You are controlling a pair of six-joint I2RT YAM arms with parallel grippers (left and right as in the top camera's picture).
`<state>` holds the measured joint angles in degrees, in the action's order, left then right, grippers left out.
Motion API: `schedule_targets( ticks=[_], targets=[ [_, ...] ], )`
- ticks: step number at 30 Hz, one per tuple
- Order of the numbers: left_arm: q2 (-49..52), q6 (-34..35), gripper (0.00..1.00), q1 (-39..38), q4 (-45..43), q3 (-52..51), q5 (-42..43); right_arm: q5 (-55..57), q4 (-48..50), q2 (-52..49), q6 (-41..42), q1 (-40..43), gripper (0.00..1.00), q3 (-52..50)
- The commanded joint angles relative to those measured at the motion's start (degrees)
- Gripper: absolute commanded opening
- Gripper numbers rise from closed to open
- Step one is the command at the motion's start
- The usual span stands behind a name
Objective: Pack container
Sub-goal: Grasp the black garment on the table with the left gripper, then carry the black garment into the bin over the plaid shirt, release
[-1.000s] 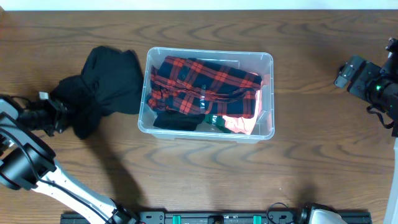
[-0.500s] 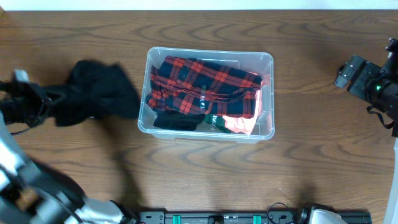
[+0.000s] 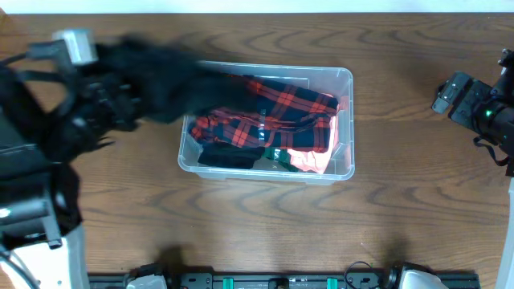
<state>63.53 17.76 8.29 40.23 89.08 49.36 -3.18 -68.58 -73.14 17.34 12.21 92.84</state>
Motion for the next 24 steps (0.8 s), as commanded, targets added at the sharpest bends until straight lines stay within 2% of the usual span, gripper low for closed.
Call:
schedule_targets(
  ticks=[1,4,6,9,15,20,24],
  targets=[
    [0.9,4.0,0.06,-10.25,-6.67,1.6,2.51,-0.02,-0.04,-0.15,0.2,0.24,0.99,0.0],
    [5.11,3.87,0.06,-19.58,-11.3,1.6,-2.01,-0.02,-0.07,-0.15,0.2,0.24,0.99,0.0],
    [9.01,1.31,0.06,-23.8,-13.57,1.6,-2.75,-0.02,-0.07,-0.15,0.2,0.24,0.99,0.0],
    [15.3,-1.53,0.06,-27.67,-14.88,1.6,-2.67,-0.02,-0.04,-0.15,0.2,0.24,0.99,0.0],
    [28.48,-13.03,0.06,-31.43,-11.91,1.6,-2.49,-0.02,-0.04,-0.15,0.2,0.24,0.99,0.0],
    [33.59,-10.88,0.06,-31.43,-11.72,1.6,0.74,-0.02,-0.04,-0.15,0.2,0.24,0.99,0.0],
    [32.11,-5.55,0.06,-31.52,-22.16,2.27,7.56,-0.02,-0.07,-0.15,0.2,0.24,0.99,0.0]
  ],
)
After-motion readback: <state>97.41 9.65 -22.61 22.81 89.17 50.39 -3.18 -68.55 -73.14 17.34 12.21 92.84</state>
